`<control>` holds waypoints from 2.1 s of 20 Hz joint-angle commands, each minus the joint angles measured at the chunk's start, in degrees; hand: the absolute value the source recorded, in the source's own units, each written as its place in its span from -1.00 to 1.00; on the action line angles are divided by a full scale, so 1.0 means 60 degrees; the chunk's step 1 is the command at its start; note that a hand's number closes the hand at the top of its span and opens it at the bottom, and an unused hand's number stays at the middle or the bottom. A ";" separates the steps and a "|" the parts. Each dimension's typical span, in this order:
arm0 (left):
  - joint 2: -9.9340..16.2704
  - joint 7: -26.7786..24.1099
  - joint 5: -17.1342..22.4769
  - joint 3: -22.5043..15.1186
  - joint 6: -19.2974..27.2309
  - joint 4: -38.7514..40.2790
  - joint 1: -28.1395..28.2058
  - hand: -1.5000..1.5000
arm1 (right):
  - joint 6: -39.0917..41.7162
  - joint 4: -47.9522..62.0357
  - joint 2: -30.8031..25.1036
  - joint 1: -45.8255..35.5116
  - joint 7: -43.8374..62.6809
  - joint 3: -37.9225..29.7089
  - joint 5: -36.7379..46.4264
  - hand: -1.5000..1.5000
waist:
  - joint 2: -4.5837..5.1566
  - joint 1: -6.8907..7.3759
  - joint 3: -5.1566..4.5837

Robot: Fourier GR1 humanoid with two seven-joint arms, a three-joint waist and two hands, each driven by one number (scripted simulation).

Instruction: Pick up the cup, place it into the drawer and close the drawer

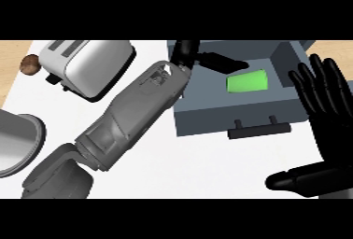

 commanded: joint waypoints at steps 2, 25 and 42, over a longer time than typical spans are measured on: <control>-0.0001 -0.0836 0.0733 0.0254 -0.0328 -0.0375 0.0088 -1.00 | 0.0129 0.0282 0.0201 -0.0069 -0.0175 0.0056 -0.0360 -1.00 | -0.0001 0.0135 -0.0003; 0.2236 -0.0459 0.1439 0.1182 0.0037 -0.6154 0.4457 -1.00 | 0.2083 -0.0526 -0.1934 0.1250 -0.0094 -0.0145 0.0871 1.00 | -0.0360 0.1414 -0.0015; 0.5317 -0.0155 0.2141 0.2723 -0.2303 -0.9709 0.9160 -1.00 | 0.0883 0.1647 -0.2266 0.0532 -0.1939 0.2559 0.7198 1.00 | -0.0229 0.1408 -0.0018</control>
